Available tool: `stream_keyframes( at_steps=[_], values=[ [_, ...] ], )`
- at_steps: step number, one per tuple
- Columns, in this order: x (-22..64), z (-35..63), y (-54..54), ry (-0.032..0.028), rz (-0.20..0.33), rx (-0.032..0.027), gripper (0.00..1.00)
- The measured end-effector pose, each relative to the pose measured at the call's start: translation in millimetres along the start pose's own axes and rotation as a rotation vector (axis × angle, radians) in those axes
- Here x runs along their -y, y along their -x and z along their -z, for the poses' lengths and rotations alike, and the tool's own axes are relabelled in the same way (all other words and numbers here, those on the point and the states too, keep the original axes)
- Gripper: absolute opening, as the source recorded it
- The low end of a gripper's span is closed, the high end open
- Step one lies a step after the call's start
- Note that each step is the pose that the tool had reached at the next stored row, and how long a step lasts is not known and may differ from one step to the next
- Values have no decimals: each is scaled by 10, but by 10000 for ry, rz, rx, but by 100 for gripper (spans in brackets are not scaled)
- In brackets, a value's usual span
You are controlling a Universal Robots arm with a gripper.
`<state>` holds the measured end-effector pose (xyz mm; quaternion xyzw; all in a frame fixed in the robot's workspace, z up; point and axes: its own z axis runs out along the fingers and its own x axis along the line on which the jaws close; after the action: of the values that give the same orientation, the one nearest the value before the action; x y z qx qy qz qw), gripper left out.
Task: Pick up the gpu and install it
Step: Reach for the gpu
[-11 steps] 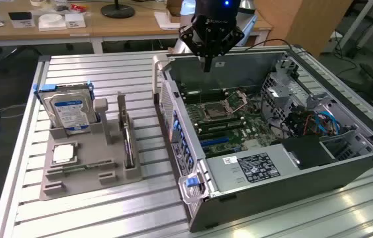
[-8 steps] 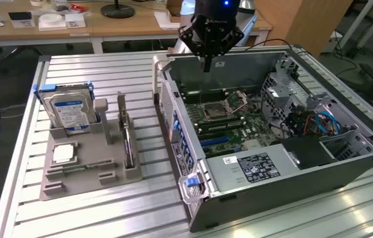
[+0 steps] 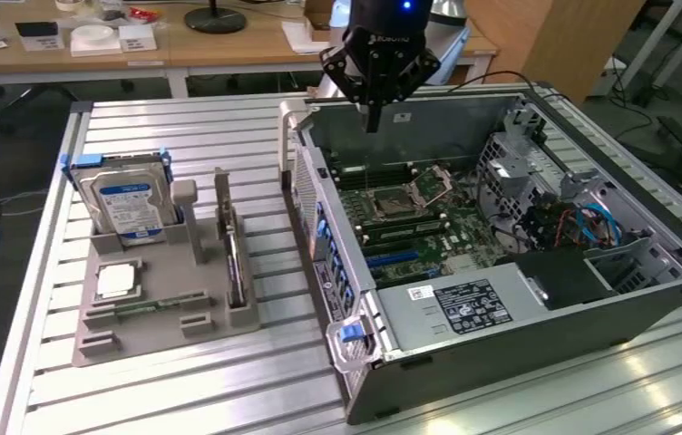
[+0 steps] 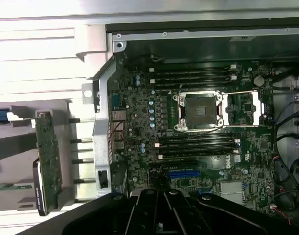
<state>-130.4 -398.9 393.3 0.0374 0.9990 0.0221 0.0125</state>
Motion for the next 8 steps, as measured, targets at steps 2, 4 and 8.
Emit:
stream_keyframes(
  at_steps=[2, 4, 8],
  values=[
    [2, 1, -29, 0, 0, 0, 11],
    [5, 2, -62, 0, 1, 0, 11],
    [10, 3, -127, 0, 0, 0, 11]
  ],
)
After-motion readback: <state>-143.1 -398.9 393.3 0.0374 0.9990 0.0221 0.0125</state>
